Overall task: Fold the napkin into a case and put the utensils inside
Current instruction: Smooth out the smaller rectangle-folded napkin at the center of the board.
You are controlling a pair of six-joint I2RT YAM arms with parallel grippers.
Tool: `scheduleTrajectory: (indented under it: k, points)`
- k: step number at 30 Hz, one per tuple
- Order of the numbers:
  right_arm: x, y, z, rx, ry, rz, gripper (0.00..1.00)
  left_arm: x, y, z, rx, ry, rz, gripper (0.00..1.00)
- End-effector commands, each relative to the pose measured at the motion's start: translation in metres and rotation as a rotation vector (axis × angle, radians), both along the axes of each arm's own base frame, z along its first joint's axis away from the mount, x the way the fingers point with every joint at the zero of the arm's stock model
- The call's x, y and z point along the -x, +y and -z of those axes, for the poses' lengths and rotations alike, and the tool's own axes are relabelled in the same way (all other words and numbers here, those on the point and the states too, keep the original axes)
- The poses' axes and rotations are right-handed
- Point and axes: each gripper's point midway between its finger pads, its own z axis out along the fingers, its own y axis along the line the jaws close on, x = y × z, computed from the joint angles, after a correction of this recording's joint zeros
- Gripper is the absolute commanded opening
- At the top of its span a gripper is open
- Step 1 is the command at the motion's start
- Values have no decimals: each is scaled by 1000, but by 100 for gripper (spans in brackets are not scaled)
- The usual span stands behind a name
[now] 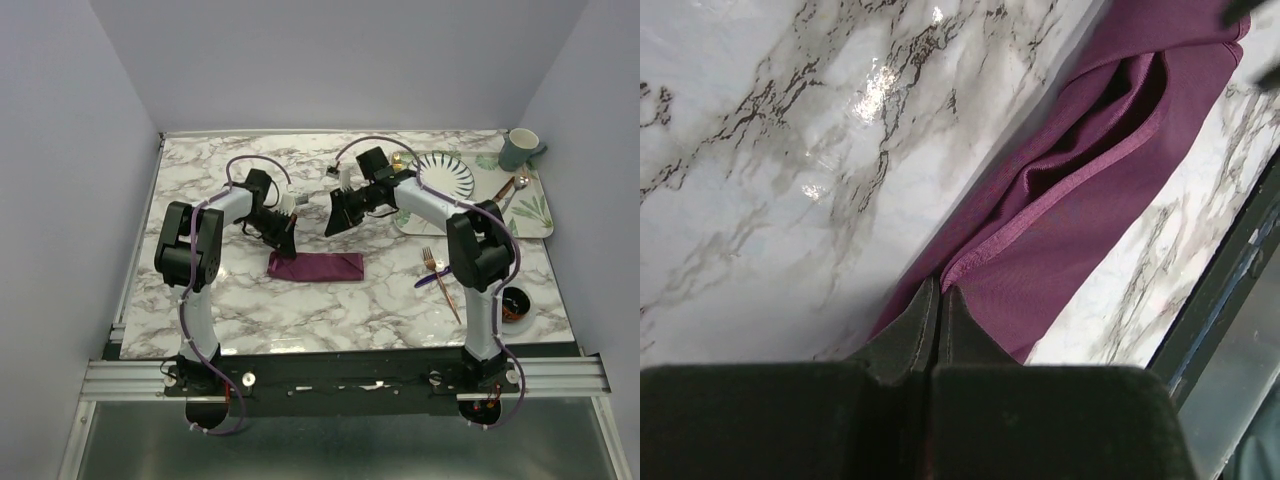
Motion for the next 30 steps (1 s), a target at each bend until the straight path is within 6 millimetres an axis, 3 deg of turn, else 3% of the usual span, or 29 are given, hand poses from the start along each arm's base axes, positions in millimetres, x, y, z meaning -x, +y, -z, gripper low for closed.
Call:
scheduleTrajectory:
  k: [1,5,8,15,19,22,25,27,30]
  points:
    - [30,-5,-24,-21,38,-30,23,-10,14,24,-77,4,-31,0]
    - [59,0,-13,8,78,-63,21,-12,14,24,-78,5,-40,0]
    - [68,3,-1,38,90,-76,21,-12,15,25,-81,6,-42,0]
    - [50,6,31,134,130,37,21,-11,15,24,-73,6,-45,0]
    - [42,3,53,212,144,87,20,-15,18,21,-63,-2,-58,5]
    - [43,0,69,268,158,104,20,-17,21,16,-38,-1,-70,11]
    - [40,0,80,302,168,131,19,-22,22,5,10,-8,-82,32]
    - [39,-1,84,316,176,146,18,-27,18,-15,72,-58,-87,47]
    - [38,-4,92,339,188,159,17,-41,22,-60,183,-146,-144,56]
